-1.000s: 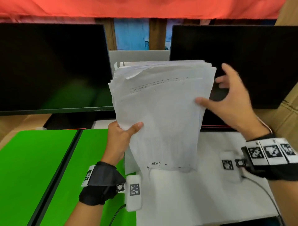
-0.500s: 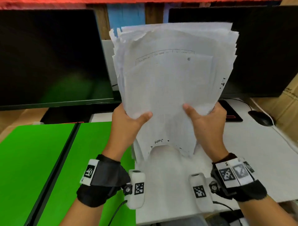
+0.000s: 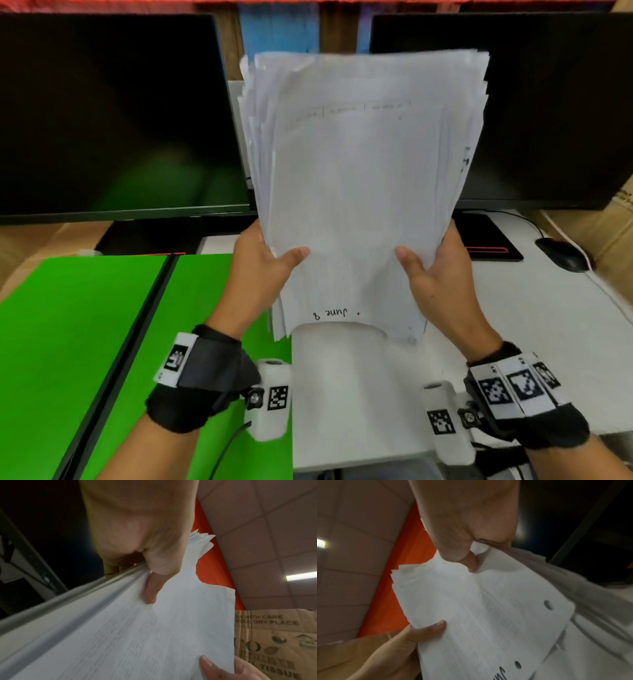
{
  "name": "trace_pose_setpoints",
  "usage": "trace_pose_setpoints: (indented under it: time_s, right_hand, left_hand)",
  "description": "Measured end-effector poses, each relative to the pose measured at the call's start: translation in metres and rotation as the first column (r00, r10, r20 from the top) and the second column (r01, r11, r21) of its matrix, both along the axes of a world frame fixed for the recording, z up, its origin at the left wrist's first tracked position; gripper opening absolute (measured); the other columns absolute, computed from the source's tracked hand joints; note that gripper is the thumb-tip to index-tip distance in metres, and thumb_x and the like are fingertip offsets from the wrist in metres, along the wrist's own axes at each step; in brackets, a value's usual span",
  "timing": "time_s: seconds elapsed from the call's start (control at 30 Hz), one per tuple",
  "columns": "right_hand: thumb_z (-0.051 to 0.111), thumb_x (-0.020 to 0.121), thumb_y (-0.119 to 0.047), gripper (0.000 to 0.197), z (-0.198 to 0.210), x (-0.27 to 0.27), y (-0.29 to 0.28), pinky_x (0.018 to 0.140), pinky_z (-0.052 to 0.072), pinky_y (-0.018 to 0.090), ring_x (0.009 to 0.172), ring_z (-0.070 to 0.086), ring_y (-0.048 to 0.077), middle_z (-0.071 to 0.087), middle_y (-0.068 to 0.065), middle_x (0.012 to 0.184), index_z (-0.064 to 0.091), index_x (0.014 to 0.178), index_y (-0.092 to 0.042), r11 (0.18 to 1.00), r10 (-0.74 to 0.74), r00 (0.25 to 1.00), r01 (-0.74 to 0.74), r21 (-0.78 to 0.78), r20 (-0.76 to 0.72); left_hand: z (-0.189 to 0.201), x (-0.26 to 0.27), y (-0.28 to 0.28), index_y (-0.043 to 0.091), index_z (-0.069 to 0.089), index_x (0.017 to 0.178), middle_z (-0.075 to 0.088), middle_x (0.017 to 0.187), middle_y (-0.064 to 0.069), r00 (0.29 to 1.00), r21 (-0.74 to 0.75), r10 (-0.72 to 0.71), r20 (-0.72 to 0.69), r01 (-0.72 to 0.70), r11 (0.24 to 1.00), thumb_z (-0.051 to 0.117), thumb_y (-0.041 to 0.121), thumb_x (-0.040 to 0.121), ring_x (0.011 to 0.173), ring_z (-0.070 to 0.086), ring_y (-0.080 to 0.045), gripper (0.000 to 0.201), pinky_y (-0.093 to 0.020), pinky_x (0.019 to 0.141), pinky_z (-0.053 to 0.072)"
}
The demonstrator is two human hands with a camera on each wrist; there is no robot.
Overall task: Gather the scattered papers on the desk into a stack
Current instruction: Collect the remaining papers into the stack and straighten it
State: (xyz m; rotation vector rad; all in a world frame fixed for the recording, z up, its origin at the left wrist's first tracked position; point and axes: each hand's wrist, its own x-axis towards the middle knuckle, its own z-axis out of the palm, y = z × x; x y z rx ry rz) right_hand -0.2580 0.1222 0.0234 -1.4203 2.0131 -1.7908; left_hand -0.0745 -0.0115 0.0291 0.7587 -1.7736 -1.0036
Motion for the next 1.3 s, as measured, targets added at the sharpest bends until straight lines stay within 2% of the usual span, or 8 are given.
trace_pose_setpoints:
  time_s: [0.1, 0.33, 0.53, 0.6, 0.77, 0.9, 1.07, 1.3]
  right_hand:
    - [0.066, 0.088, -0.009, 0.056, 0.031, 0.014, -0.005, 0.086, 0.039, -0.004, 0.101, 0.052, -0.014, 0.053, -0.015, 0.119, 0.041, 0.138, -0.015, 0.997, 0.066, 0.998, -0.065, 0.032, -0.022]
    - [0.069, 0.086, -0.014, 0.052, 0.044, 0.07, -0.043, 0.095, 0.053, 0.03, 0.113, 0.06, 0.006, 0.061, -0.007, 0.125, 0.047, 0.133, -0.019, 0.935, 0.345, 0.927, -0.354, 0.033, 0.148]
    - [0.057, 0.089, -0.034, 0.049, -0.025, 0.086, -0.056, 0.098, 0.049, 0.03, 0.112, 0.063, 0.01, 0.066, -0.001, 0.122, 0.047, 0.133, -0.017, 0.619, 0.588, 0.652, -0.744, 0.253, 0.478]
    - [0.056, 0.093, -0.037, 0.048, -0.055, 0.087, -0.051, 0.107, 0.041, 0.032, 0.122, 0.054, 0.005, 0.058, -0.005, 0.133, 0.045, 0.137, -0.021, 0.511, 0.696, 0.679, -0.697, 0.503, 0.235]
    - [0.052, 0.09, -0.054, 0.077, -0.082, 0.099, -0.032, 0.12, 0.004, 0.049, 0.147, 0.009, 0.015, 0.014, -0.004, 0.16, 0.014, 0.153, -0.032, 0.375, 0.858, 0.457, -0.249, 0.893, -0.233]
    - [0.058, 0.089, -0.048, 0.08, -0.07, 0.078, -0.016, 0.12, 0.0, 0.044, 0.147, 0.01, 0.015, 0.01, -0.003, 0.161, 0.017, 0.153, -0.024, 0.378, 0.838, 0.464, -0.113, 0.919, -0.288]
    - [0.065, 0.087, -0.04, 0.084, -0.062, 0.025, 0.014, 0.119, 0.005, 0.038, 0.148, 0.007, 0.009, -0.001, -0.011, 0.161, 0.014, 0.153, -0.029, 0.311, 0.799, 0.54, 0.002, 0.95, -0.263]
    - [0.068, 0.084, -0.03, 0.087, -0.059, -0.027, 0.047, 0.121, 0.008, 0.035, 0.144, 0.02, 0.004, 0.014, -0.017, 0.157, 0.014, 0.152, -0.034, 0.327, 0.706, 0.672, -0.029, 0.945, -0.224]
  left_hand:
    - [0.033, 0.03, -0.003, 0.016, 0.062, 0.107, 0.066, 0.101, 0.015, 1.0, -0.042, -0.001, 0.027, 0.002, 0.999, 0.078, -0.001, 0.077, 0.088, 0.065, 0.01, 0.038, -0.013, 0.08, 0.053]
    - [0.065, 0.122, -0.005, 0.008, 0.065, 0.113, 0.075, 0.099, 0.013, 0.997, 0.039, 0.049, 0.061, -0.051, 0.998, 0.073, -0.003, 0.078, 0.089, 0.071, -0.005, 0.037, -0.019, 0.074, 0.057]
    - [0.046, 0.182, 0.006, 0.013, 0.063, 0.086, 0.071, 0.062, 0.014, 0.987, 0.08, 0.108, 0.12, -0.118, 0.99, 0.069, -0.007, 0.08, 0.043, 0.057, 0.006, 0.022, -0.007, 0.042, 0.042]
    - [0.043, 0.197, 0.009, 0.011, 0.062, 0.082, 0.064, 0.05, 0.017, 0.985, 0.112, 0.138, 0.108, -0.15, 0.982, 0.064, -0.011, 0.081, 0.036, 0.052, 0.005, 0.022, -0.006, 0.038, 0.037]
    - [0.031, 0.214, -0.004, 0.015, 0.077, 0.089, 0.077, 0.095, -0.002, 0.993, 0.268, 0.12, -0.018, -0.111, 0.957, 0.069, -0.001, 0.065, 0.081, 0.074, -0.019, 0.03, -0.032, 0.069, 0.061]
    - [0.019, 0.198, -0.008, -0.002, 0.065, 0.109, 0.075, 0.102, -0.013, 0.998, 0.374, 0.042, -0.046, -0.021, 0.927, 0.075, 0.004, 0.064, 0.085, 0.074, -0.026, 0.047, -0.032, 0.065, 0.061]
    - [-0.011, 0.159, -0.003, 0.004, 0.074, 0.095, 0.075, 0.1, -0.016, 0.996, 0.544, -0.052, -0.072, 0.083, 0.835, 0.099, 0.036, 0.019, 0.082, 0.074, -0.03, 0.086, -0.033, 0.061, 0.06]
    - [-0.046, 0.095, 0.025, -0.003, 0.067, 0.107, 0.073, 0.105, -0.022, 0.989, 0.721, -0.124, -0.079, 0.143, 0.678, 0.085, -0.007, 0.055, 0.087, 0.073, -0.033, 0.055, -0.037, 0.064, 0.06]
